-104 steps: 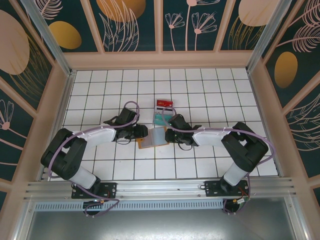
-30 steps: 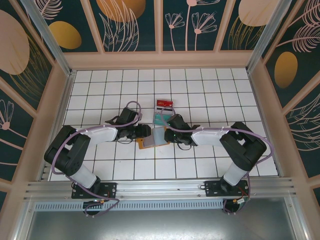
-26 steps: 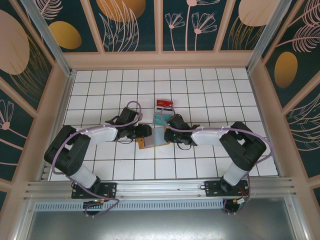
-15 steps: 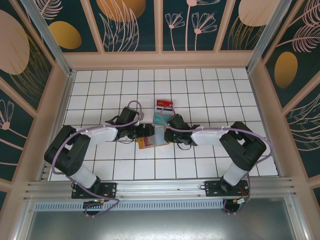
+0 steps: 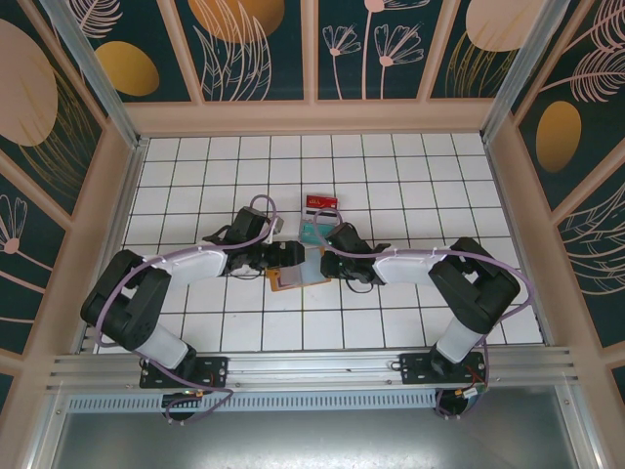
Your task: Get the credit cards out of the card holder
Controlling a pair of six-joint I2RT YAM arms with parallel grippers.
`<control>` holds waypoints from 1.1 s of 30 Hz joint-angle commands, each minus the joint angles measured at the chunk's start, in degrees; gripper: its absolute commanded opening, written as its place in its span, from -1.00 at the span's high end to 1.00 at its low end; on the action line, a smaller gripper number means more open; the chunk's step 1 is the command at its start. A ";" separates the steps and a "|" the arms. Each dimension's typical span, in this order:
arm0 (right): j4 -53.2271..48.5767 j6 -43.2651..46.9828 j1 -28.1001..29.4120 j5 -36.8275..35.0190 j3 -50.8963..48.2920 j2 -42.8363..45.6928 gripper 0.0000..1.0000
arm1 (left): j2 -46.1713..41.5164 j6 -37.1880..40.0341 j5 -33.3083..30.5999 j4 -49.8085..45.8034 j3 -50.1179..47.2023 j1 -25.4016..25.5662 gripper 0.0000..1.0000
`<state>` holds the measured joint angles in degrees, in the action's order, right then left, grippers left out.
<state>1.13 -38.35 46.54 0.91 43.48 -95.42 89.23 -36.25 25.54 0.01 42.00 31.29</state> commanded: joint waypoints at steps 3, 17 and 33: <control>0.55 -1.29 1.53 2.08 -0.33 -2.85 0.56 | -1.12 0.39 3.40 1.74 1.01 1.30 -0.68; 0.77 -3.53 0.57 -0.66 -2.88 1.72 0.52 | 2.29 1.62 2.35 0.10 6.29 5.46 -0.52; -1.45 -3.44 -0.14 -4.13 1.82 5.55 0.53 | -3.84 2.67 -11.73 -8.19 -0.58 -1.67 0.20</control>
<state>1.10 -41.06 46.81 -0.54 43.03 -92.97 85.82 -34.41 16.56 -5.13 42.57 29.65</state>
